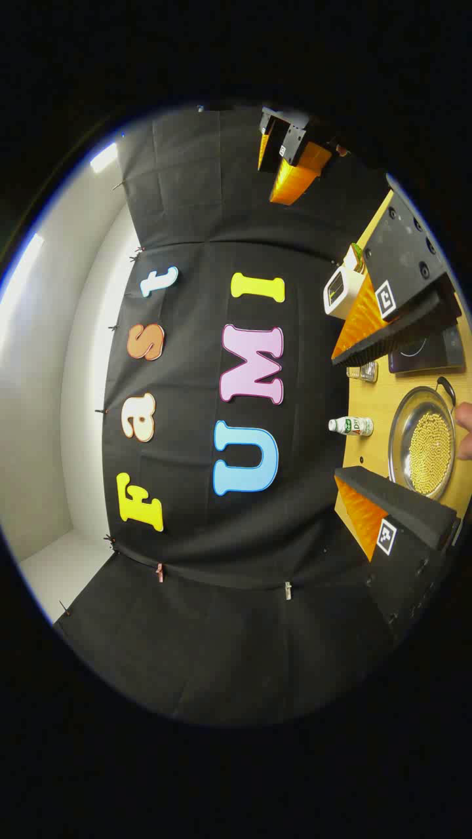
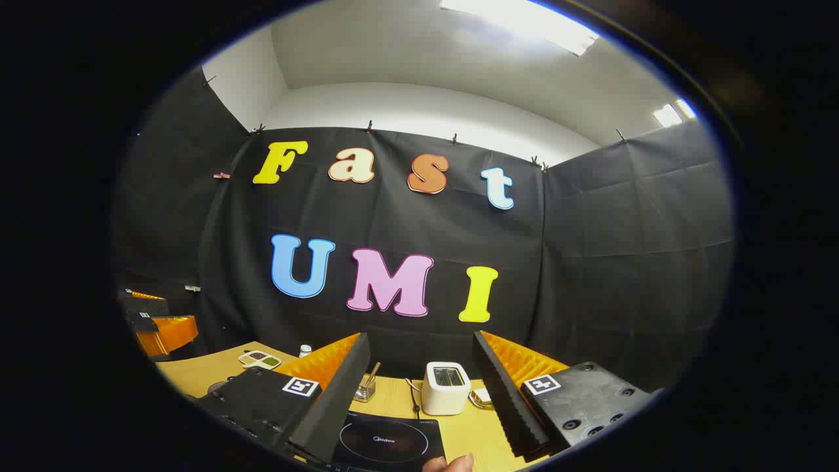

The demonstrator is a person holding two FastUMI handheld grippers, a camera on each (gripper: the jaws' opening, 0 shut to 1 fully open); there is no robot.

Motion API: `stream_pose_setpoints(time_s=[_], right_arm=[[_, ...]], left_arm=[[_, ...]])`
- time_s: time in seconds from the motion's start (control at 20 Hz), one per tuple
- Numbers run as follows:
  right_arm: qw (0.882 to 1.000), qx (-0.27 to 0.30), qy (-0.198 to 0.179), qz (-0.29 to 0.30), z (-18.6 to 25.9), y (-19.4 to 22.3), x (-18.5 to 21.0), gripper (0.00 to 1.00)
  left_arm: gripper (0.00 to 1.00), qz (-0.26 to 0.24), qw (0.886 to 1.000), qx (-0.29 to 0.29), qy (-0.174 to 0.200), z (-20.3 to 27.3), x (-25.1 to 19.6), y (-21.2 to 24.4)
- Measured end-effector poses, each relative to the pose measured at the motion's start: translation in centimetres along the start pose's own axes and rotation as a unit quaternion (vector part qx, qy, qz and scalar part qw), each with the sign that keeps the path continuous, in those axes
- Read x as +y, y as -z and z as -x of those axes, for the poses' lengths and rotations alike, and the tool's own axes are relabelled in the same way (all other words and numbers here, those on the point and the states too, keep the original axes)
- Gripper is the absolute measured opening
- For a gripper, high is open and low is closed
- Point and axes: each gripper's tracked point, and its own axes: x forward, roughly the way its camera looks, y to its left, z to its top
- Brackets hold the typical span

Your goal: First push the handle of the pot to place it horizontally, then grasp the pot with both hands and set it on the induction cooktop.

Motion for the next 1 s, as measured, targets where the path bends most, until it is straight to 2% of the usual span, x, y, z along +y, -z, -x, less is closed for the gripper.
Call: stream_pose_setpoints(time_s=[1.0], right_arm=[[1.0, 0.001, -0.002, 0.004, 0.67, 0.01, 0.7, 0.97]], left_arm=[[0.95, -0.015, 1.0, -0.002, 0.001, 0.43, 0.52, -0.16]])
